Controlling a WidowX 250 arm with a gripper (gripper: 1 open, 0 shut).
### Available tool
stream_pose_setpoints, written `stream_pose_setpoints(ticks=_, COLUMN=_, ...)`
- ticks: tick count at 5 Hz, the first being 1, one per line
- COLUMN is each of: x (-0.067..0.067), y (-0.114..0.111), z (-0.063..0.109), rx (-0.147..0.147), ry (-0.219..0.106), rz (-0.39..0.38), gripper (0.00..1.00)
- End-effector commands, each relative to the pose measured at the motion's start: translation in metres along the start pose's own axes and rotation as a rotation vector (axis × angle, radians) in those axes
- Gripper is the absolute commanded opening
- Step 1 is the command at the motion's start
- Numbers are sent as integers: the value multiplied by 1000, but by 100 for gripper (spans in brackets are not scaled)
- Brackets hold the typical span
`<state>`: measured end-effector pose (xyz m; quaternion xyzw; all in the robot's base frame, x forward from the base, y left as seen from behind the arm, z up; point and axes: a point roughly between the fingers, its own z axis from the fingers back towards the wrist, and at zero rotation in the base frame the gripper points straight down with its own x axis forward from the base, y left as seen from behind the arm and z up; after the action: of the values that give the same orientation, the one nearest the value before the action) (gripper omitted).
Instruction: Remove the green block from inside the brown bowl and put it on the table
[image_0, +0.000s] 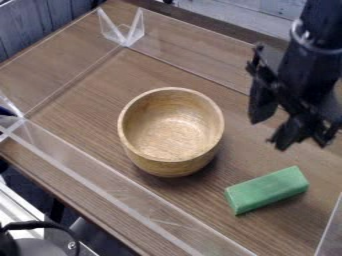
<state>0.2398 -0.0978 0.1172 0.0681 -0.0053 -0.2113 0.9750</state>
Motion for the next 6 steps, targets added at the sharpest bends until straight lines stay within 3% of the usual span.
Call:
stream_pose_setpoints(ticks=1, x=7, y=0, z=-8, rx=-12, ry=-57, rz=11, gripper=100)
stream_pose_setpoints(ticks=2, x=8, y=-5, z=-26, rx=-71, ry=-87, rz=15, gripper=100)
stream_pose_setpoints(ticks=4, x=8, y=-5, z=-32, rx=-161, ry=-169, rz=36, gripper=100)
stream_pose_setpoints(ticks=6, x=21, y=-9, z=-41, rx=-182, ry=-261, rz=80, gripper=100)
